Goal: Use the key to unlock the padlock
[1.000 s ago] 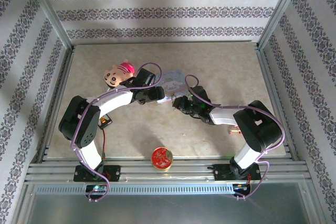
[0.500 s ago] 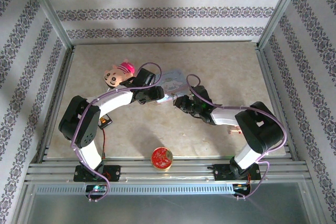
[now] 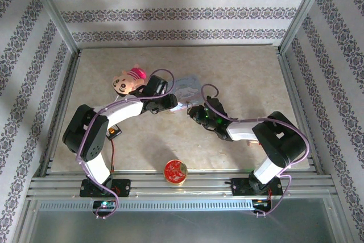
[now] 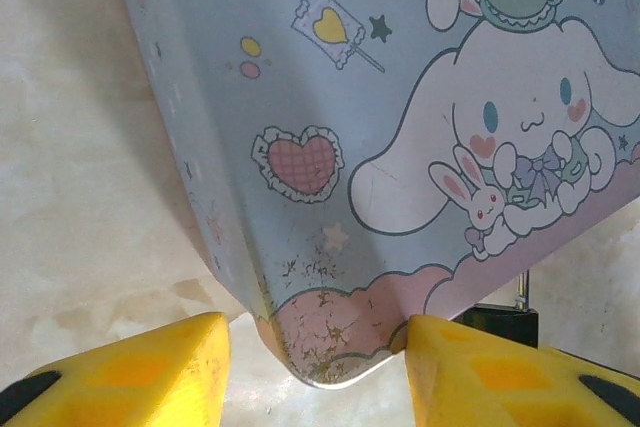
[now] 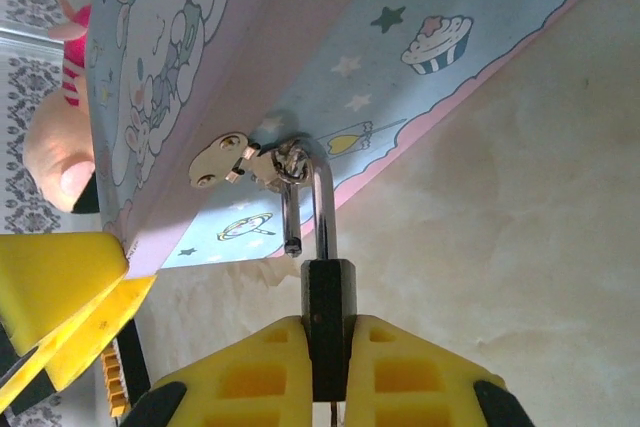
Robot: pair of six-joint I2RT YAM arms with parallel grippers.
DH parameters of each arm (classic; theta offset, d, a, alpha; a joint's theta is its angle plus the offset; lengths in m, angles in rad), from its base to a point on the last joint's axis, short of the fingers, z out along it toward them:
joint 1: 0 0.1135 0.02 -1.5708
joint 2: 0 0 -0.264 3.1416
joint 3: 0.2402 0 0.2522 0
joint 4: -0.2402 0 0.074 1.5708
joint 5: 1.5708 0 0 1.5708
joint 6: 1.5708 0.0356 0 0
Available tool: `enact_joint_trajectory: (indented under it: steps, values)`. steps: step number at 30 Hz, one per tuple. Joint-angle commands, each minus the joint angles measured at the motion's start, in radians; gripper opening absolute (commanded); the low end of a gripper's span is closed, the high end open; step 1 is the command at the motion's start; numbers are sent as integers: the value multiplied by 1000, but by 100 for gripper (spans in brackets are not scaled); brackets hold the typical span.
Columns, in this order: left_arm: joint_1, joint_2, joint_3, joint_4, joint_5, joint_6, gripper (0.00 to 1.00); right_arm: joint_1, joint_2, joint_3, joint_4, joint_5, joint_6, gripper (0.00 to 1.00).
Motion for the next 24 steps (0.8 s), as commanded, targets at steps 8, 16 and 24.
enact_joint_trajectory:
  steps: [8, 16, 24]
  values:
    - [9, 16, -115, -37, -14, -59, 47, 12, -2, -48, 140, 155, 89, 4]
    - [4, 19, -148, 14, 11, -93, 46, 21, 53, -53, 237, 197, 135, 4]
    - [2, 26, -161, 30, 26, -104, 46, 29, 108, -66, 336, 246, 180, 3]
